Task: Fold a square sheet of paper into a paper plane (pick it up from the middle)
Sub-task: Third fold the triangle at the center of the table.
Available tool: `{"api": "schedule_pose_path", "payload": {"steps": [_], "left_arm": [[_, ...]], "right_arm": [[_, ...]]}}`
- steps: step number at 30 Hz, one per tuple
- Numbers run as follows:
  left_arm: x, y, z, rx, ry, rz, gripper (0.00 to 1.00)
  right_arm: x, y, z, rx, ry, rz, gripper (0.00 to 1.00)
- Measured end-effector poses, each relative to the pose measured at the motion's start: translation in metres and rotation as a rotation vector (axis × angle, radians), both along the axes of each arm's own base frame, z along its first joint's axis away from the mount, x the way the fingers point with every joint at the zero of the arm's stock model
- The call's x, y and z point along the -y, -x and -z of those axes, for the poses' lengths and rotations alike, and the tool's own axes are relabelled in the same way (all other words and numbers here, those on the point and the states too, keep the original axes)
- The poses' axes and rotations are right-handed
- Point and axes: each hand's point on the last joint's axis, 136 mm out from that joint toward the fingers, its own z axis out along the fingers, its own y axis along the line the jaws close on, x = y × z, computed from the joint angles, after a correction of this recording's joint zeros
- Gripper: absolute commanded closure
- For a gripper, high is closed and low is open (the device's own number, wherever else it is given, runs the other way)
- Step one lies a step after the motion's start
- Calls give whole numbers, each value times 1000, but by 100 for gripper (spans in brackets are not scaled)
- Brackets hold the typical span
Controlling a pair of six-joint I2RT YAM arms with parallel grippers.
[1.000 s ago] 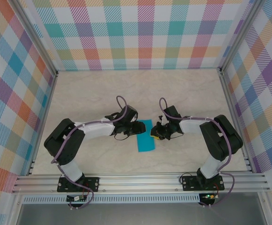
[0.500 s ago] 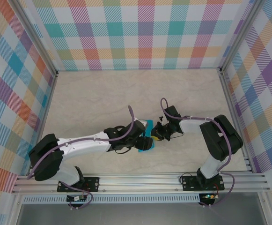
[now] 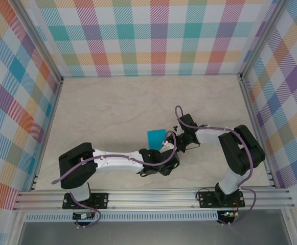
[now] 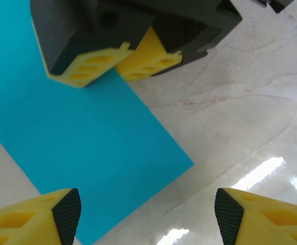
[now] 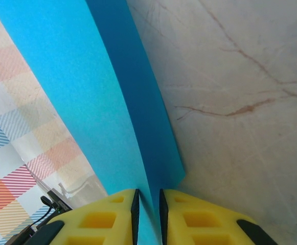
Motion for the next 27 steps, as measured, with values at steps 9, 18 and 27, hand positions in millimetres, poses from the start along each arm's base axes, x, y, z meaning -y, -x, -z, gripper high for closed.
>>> {"api": "schedule_pose_path", "payload": {"steps": [9,18,27], "left_arm": [[1,0,7,15,-44,5,30],[-2,-3,11,45,-97,10,60],[-4,-8,4,78,-94,-2,80]], "right_arm": [[-2,-3,-4,7,-4,-1,79],[-1,-3,-4,4,0,-2,77],[1,-2,-3,-10,9,0,76]]}}
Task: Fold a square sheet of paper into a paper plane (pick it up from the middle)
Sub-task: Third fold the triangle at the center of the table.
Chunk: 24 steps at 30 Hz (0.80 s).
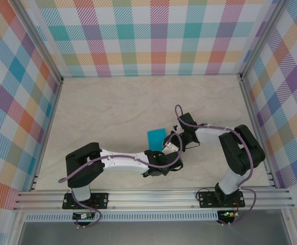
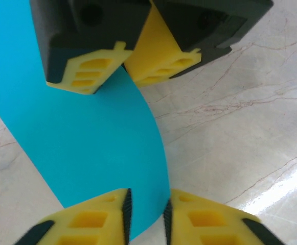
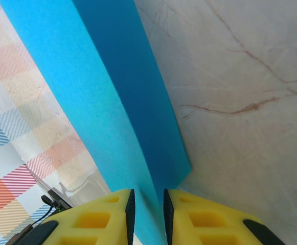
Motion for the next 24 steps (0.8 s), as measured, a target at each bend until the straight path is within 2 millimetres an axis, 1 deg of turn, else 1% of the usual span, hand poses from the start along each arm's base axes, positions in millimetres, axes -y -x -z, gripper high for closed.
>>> {"api": "schedule_pose_path", "payload": {"steps": [4,7,8,9,12,17,21,24], "left_arm": [[0,-1,-7,8,20,-2,89],[-5,-2,-11,4,34,-10,95],[-6,-2,-11,-2,41,-11,99],[-8,-2,-12,-10,49,-13,100],[-13,-5,-12,-45,89,-24,100],[-28,-16,-11,-111,174,-66,100],[-36,-23,-12,-172,265,-96,100],[-38,-27,-12,-214,334,-108,100]], "right_arm": [[1,0,1,-3,5,1,74],[2,1,1,-6,9,-1,73],[3,2,2,-7,13,0,72],[3,2,2,-5,17,-1,71],[7,2,-2,14,35,-2,66],[14,-3,-20,87,53,6,61],[18,-5,-33,139,61,14,61],[20,-4,-37,160,60,19,61]]}}
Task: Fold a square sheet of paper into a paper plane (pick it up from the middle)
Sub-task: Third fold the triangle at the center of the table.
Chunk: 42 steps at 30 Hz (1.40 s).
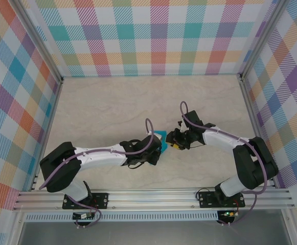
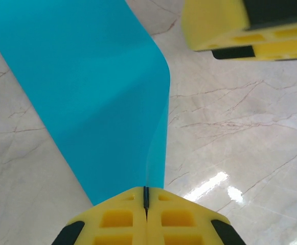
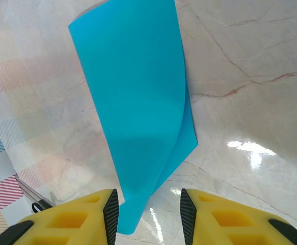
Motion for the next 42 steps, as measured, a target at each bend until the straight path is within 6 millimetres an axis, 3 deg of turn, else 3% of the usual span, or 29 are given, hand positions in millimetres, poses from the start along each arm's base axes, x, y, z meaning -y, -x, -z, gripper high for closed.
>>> {"api": "schedule_pose_path", "payload": {"steps": [13,25,32,42], "left_arm": [[-7,-16,2,-100,119,-29,99],[-14,-13,5,-177,140,41,96],[-13,-10,20,-231,112,84,96],[-12,-20,19,-231,104,104,96]], "right_arm": [[-1,15,5,-8,-41,-34,68],[-7,14,8,-17,-68,-53,70],[-12,20,15,-39,-61,-75,71],[-21,27,22,-56,-52,-108,72]]}}
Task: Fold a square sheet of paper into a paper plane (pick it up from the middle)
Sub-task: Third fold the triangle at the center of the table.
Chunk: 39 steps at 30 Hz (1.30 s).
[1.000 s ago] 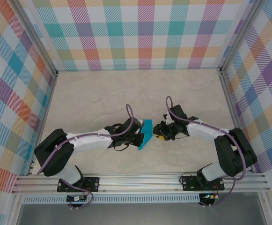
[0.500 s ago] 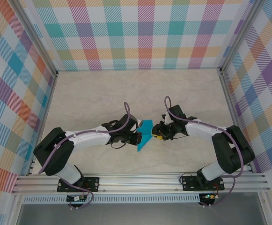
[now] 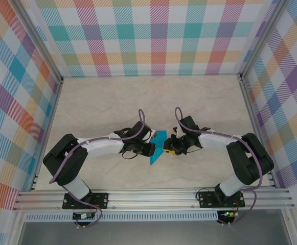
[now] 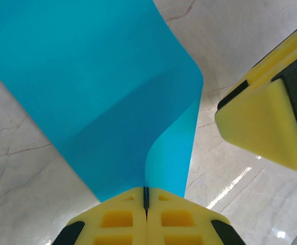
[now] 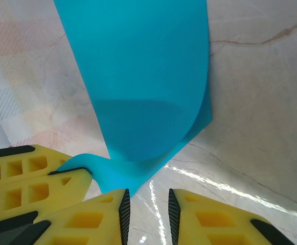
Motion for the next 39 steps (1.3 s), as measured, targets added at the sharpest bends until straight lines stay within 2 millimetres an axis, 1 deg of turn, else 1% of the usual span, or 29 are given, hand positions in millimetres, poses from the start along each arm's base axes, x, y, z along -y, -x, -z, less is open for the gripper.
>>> {"api": "schedule_pose_path", "payload": {"steps": [7,18,33,39], "left_arm": [[0,0,8,-13,-32,25,96],[-7,-9,8,1,-44,10,96],[-10,-10,15,5,-70,17,96],[-11,-11,21,-4,-82,16,96]], "right_arm": [[-4,1,1,-3,-2,-5,73],[-7,3,1,-4,-1,-9,73],[-10,5,1,-3,-1,-20,73],[-10,5,1,-1,1,-19,73]]}}
